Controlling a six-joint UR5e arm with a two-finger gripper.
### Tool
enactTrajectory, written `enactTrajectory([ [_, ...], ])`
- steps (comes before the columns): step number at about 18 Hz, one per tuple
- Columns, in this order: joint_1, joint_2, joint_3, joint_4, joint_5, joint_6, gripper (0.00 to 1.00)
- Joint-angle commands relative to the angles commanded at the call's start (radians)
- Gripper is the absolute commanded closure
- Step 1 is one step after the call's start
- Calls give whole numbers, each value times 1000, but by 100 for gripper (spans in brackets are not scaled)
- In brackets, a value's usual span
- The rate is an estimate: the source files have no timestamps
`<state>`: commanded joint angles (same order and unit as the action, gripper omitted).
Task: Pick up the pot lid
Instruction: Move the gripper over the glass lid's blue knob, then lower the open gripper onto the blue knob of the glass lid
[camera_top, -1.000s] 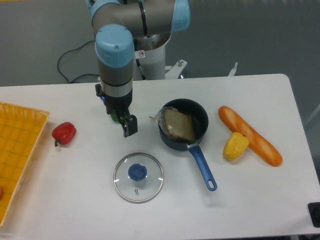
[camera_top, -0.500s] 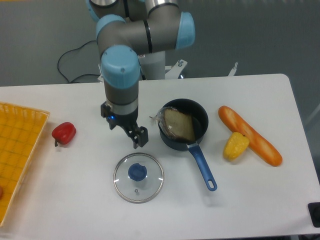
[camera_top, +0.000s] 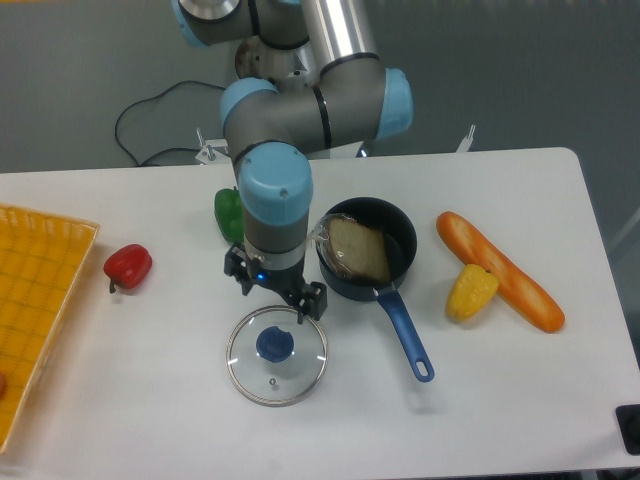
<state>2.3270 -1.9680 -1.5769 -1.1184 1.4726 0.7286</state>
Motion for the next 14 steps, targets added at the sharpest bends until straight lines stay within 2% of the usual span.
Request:
enactTrajectory([
  [7,-12,-40,0,35,86,-3,0],
  [14,-29,-83,2,85,81,-81,0],
])
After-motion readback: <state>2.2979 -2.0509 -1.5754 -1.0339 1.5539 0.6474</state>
